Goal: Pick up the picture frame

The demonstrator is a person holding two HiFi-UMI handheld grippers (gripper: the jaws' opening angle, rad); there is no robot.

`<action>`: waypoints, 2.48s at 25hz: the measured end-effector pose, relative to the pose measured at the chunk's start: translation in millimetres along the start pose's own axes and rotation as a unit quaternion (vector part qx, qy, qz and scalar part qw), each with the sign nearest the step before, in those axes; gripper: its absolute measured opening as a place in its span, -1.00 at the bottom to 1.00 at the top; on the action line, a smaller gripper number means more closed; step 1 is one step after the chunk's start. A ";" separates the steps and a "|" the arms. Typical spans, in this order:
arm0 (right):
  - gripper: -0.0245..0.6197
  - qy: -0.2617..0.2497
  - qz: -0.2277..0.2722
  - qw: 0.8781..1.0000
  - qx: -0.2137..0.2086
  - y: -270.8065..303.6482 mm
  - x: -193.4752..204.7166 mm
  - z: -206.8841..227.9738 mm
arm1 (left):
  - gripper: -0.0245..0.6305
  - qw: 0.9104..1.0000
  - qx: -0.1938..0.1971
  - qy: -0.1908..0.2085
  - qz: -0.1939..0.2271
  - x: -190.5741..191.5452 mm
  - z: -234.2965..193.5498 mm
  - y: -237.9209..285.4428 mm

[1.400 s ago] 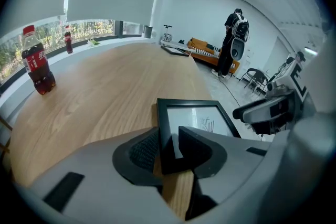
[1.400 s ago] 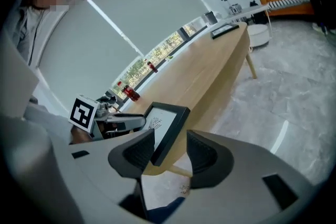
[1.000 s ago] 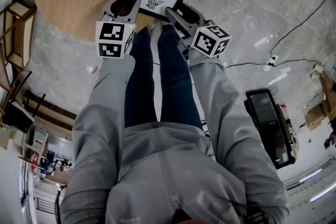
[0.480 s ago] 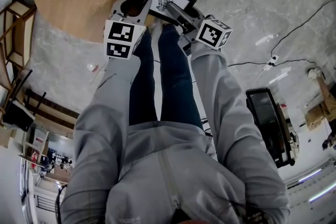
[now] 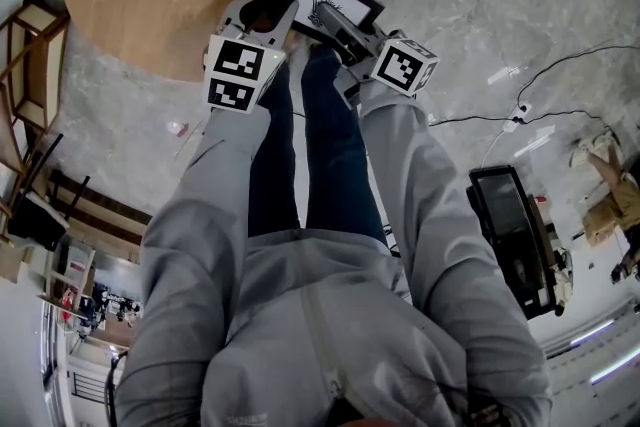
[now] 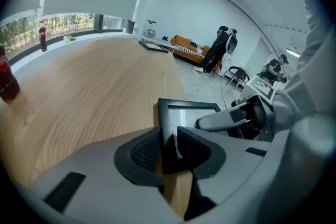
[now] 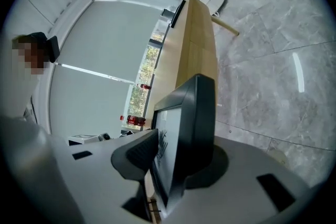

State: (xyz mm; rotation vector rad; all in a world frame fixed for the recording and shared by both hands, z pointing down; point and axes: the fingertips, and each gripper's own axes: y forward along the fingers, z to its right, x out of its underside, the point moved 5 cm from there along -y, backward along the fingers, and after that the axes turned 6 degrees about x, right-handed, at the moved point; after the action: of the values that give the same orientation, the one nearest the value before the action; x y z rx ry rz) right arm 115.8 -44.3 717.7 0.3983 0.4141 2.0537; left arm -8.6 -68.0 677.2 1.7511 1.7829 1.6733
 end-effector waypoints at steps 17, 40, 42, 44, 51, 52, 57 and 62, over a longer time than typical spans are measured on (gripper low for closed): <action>-0.81 0.009 0.029 0.998 0.047 -20.1 -11.4 -40.8 | -0.57 0.999 0.000 -0.048 -0.002 -9.5 -2.6 -24.1; -0.81 -0.143 0.056 0.975 0.160 -107.7 -51.1 -176.5 | -0.87 0.998 0.000 -0.034 0.058 -93.4 70.1 -186.2; -0.81 -0.172 0.056 0.972 0.153 -112.5 -49.8 -196.0 | -0.87 0.997 -0.008 -0.036 0.068 -97.5 73.9 -205.5; -0.81 -0.204 0.057 0.966 0.148 -117.1 -51.8 -216.3 | -0.87 0.995 -0.014 -0.046 0.088 -103.4 76.2 -223.8; -0.81 -0.331 0.088 0.934 0.101 -123.6 -71.0 -306.0 | -0.87 0.985 -0.065 -0.036 0.157 -134.4 72.7 -280.6; -0.81 -0.349 0.092 0.927 0.097 -125.9 -71.1 -317.3 | -0.87 0.982 -0.072 -0.035 0.169 -138.3 73.7 -288.4; -0.81 -0.432 0.129 0.890 0.074 -129.4 -73.3 -377.4 | -0.87 0.969 -0.108 -0.014 0.223 -161.1 71.4 -330.7; -0.81 -0.477 0.173 0.861 0.049 -139.2 -64.8 -430.9 | -0.87 0.955 -0.134 -0.003 0.266 -169.3 76.2 -368.8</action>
State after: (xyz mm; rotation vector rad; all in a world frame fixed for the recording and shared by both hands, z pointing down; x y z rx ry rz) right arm 63.0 -90.0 265.6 1.5472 -0.1846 1.8782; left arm -125.9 -45.4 282.0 2.2191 1.0573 1.9683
